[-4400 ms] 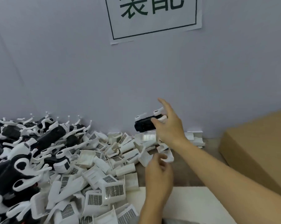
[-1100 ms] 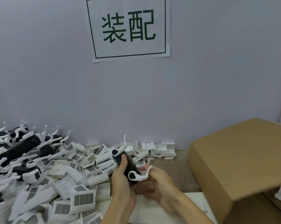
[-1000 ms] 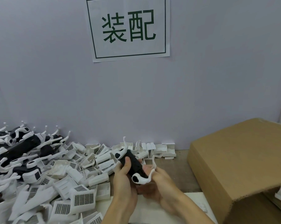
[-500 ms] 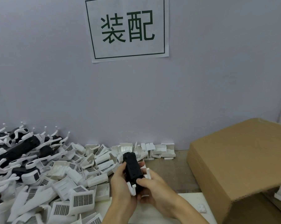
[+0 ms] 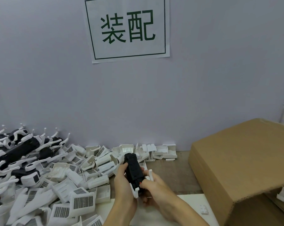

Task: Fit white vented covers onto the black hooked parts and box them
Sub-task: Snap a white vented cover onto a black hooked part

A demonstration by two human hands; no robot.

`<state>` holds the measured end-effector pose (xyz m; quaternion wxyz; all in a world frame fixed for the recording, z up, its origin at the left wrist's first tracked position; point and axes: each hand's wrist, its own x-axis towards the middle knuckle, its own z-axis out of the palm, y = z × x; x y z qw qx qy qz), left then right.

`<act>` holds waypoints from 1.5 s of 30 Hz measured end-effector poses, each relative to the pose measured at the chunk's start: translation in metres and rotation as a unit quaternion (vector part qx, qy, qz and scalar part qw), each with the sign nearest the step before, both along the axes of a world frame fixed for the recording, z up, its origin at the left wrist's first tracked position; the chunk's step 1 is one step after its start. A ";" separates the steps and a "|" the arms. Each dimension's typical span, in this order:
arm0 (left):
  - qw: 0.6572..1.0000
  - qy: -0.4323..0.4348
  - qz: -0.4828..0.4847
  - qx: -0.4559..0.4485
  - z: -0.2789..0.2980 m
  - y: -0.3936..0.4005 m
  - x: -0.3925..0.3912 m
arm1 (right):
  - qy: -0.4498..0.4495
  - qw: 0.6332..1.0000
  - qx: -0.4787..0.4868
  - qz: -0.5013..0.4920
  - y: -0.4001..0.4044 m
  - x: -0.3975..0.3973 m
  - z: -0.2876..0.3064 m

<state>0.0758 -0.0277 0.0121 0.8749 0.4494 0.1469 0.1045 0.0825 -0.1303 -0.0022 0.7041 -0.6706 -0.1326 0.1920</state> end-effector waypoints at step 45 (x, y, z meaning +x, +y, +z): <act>1.000 -0.005 -0.012 -0.004 -0.002 0.001 0.001 | -0.001 1.000 -0.003 0.012 0.000 0.001 0.001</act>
